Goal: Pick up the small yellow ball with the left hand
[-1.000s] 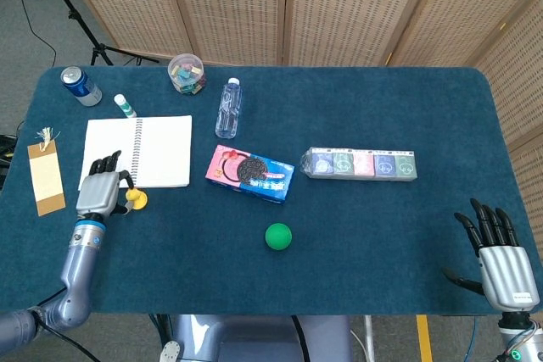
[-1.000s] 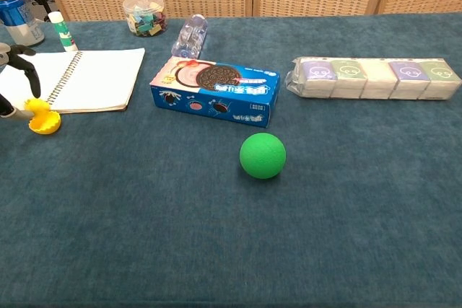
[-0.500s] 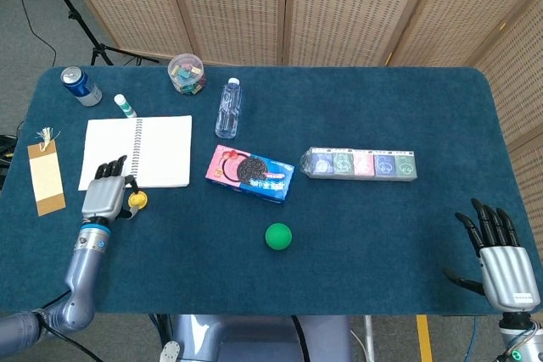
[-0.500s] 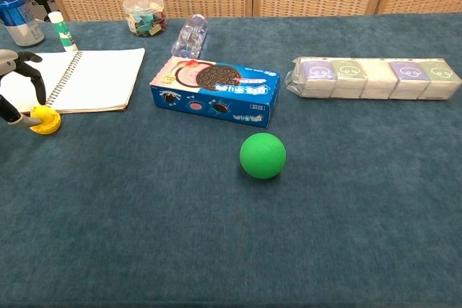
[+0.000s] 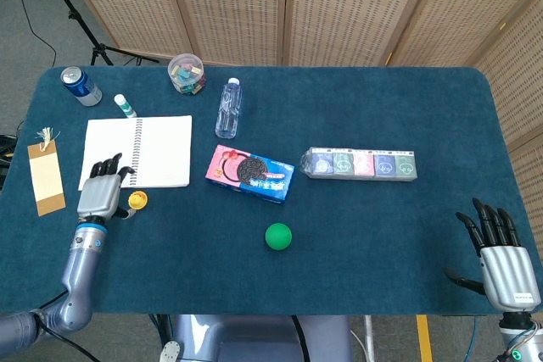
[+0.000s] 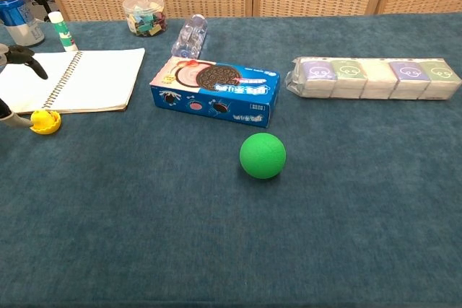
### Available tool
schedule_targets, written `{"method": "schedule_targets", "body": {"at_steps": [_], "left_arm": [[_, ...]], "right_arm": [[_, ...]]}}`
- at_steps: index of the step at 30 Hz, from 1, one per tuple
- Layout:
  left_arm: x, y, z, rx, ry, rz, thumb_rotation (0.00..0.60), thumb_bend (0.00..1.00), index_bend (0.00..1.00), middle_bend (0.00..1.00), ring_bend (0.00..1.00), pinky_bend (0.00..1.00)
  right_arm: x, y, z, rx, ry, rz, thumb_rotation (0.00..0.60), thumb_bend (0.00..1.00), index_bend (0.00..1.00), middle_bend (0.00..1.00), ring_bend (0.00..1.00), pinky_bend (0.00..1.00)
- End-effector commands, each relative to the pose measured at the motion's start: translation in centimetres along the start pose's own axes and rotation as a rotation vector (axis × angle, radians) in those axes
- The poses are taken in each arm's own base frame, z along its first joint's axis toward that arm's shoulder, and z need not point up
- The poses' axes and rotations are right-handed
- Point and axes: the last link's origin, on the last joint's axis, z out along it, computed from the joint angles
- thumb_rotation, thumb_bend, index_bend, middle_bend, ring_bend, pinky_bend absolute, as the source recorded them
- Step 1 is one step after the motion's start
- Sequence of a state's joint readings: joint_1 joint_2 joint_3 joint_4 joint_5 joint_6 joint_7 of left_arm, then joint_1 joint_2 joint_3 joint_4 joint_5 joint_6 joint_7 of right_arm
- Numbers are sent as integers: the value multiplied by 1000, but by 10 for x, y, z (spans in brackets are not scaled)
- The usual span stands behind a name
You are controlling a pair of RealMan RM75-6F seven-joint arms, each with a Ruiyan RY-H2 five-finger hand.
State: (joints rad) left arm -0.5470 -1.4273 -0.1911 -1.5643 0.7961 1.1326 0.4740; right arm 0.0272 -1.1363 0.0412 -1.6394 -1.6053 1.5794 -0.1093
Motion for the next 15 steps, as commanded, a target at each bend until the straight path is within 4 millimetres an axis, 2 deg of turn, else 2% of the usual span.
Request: {"method": "schedule_targets", "body": {"at_steps": [1, 8, 15], "left_arm": [[9, -8, -17, -24, 46, -40, 600, 138, 253, 0, 0, 0], [18, -45, -68, -36, 144, -56, 600, 152, 248, 0, 0, 0], [15, -69, -104, -14, 242, 6, 600, 153, 244, 0, 0, 0]], "right_arm": [[0, 0, 0, -2, -1, 1, 600, 0, 147, 0, 0, 0], [-3, -1, 3, -3, -17, -6, 600, 0, 147, 0, 0, 0], [-5, -2, 4, -7, -22, -15, 600, 0, 147, 0, 0, 0]]}}
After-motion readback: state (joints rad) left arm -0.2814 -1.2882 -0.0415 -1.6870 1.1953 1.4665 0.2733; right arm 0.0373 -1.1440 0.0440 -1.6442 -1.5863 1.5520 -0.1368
